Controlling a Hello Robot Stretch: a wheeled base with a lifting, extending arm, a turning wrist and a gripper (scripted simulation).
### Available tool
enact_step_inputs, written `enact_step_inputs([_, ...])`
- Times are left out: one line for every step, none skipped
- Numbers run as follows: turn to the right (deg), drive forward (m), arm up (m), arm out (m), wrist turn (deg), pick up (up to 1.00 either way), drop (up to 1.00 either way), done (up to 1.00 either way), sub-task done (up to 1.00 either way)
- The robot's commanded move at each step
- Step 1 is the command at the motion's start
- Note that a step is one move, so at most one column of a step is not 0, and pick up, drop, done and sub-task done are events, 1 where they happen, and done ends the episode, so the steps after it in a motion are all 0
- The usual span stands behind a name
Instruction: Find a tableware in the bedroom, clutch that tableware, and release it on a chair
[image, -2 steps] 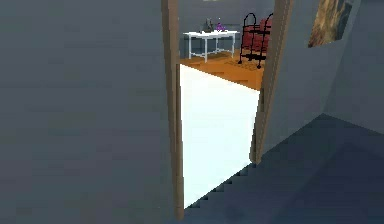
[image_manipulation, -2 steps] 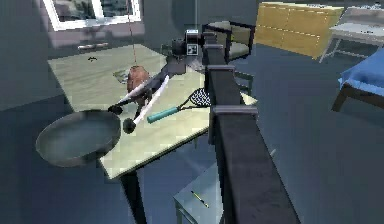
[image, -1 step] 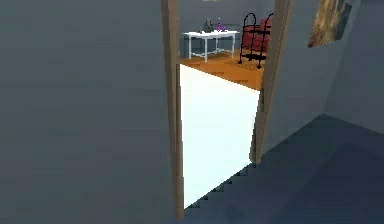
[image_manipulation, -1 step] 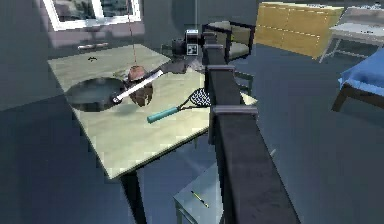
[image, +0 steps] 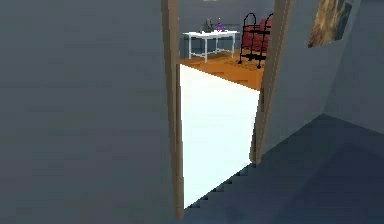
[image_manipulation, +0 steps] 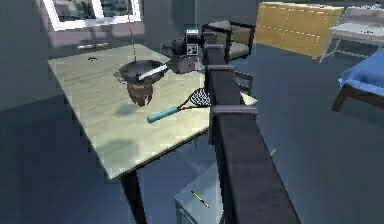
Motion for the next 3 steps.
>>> enact_step_inputs([0.0, 0.0, 0.0, 0.0, 45.0, 0.0, 0.0, 0.0, 0.0])
enact_step_inputs([0.0, 0.0, 0.0, 0.0, 36.0, 0.0, 0.0, 0.0, 0.0])
enact_step_inputs([0.0, 0.0, -0.4, 0.0, 0.0, 0.0, 0.0, 0.0, 0.0])
